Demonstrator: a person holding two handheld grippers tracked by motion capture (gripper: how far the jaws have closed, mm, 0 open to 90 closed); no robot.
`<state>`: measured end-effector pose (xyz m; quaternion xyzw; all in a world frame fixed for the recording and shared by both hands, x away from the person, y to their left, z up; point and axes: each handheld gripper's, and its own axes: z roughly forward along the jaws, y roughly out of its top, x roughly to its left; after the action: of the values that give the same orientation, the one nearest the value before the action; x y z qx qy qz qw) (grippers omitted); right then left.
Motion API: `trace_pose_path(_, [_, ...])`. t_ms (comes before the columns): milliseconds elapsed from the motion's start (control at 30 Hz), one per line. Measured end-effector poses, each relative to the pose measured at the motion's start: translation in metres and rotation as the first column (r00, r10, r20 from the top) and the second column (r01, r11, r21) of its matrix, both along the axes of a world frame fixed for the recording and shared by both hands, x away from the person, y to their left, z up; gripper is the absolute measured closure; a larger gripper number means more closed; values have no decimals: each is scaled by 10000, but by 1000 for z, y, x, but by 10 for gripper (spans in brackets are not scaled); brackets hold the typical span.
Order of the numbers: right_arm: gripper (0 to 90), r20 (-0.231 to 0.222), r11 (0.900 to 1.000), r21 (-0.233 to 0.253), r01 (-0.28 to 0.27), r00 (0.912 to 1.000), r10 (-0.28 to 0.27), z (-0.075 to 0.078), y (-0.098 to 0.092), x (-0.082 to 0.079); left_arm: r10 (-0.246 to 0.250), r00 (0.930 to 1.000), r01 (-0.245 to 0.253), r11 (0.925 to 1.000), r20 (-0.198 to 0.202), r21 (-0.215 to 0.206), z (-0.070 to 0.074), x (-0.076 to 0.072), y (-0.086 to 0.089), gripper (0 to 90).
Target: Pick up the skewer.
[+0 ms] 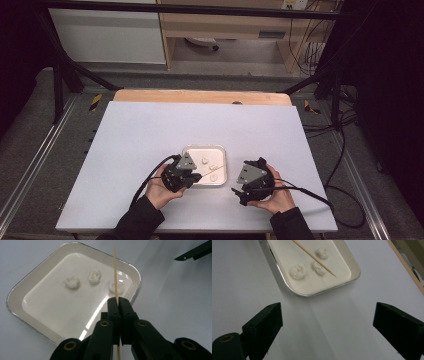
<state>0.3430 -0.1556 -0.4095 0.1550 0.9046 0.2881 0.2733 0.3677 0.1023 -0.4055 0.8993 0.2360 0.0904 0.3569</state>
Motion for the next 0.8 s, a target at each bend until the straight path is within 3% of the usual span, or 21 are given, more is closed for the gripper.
trace_pose_path(267, [195, 446, 9927, -780, -919, 9944, 956, 3, 16, 0, -490, 9988, 490, 9983, -10, 300, 6, 1, -13, 887])
trace_pose_path(467, [300, 850, 9819, -1222, -1444, 9842, 1553, 4, 20, 0, -782, 9969, 785, 9955, -90, 524, 8, 0, -23, 887])
trace_pose_path(667, [435, 1204, 9634, -1696, -2074, 9659, 2291, 1, 21, 0, -1103, 9938, 1112, 9914, -165, 688, 13, -2, -34, 887])
trace_pose_path(800, [523, 1424, 9398, -2305, -2521, 9467, 2889, -1, 21, 0, -1228, 9923, 1236, 9894, -156, 767, 15, -3, -42, 887])
